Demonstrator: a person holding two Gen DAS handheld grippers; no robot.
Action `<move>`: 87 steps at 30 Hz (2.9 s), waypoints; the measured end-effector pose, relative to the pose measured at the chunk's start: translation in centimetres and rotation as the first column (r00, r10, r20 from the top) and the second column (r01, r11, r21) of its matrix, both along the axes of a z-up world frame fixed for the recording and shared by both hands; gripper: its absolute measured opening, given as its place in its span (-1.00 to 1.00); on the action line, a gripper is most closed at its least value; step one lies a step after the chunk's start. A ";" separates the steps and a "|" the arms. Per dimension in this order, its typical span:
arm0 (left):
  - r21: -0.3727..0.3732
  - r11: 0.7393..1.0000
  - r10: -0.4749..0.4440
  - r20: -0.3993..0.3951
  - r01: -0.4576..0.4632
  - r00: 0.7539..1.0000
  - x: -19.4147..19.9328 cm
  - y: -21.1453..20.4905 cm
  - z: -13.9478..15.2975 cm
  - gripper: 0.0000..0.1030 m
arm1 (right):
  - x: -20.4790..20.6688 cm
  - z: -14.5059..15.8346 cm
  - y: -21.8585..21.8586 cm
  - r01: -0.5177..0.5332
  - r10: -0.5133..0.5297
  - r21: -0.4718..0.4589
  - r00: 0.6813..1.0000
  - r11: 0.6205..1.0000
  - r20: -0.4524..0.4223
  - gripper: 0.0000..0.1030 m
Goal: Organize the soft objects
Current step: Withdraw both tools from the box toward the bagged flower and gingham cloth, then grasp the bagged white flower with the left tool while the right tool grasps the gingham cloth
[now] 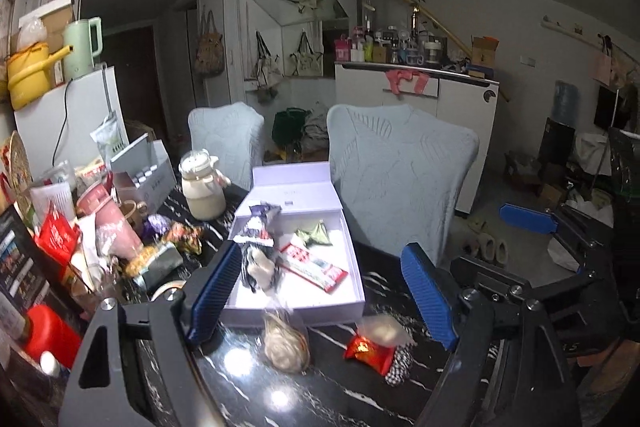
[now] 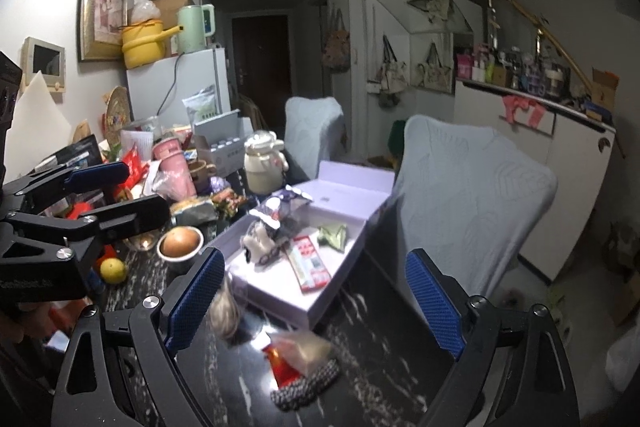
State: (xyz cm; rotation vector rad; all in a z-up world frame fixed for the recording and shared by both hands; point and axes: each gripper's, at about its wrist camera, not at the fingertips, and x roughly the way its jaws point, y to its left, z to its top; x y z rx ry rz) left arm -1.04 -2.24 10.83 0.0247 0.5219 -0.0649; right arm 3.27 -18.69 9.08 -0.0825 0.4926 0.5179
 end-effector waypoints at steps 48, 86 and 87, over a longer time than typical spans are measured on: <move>-0.147 0.988 -0.001 -0.360 -0.056 0.933 7.7 5.3 -19.1 0.59 | 3.3 -16.3 0.2 -0.006 -0.008 -0.040 0.939 0.999 -0.345 0.80; -0.182 0.982 -0.133 -0.472 0.051 0.872 3.3 0.5 -20.7 0.20 | 2.3 -18.3 -2.4 -0.019 -0.008 -0.049 0.868 0.999 -0.496 -0.39; -0.184 0.982 -0.132 -0.477 0.048 0.869 2.9 0.4 -20.8 0.20 | 2.1 -18.2 -2.6 -0.018 -0.011 -0.054 0.867 0.998 -0.498 -0.39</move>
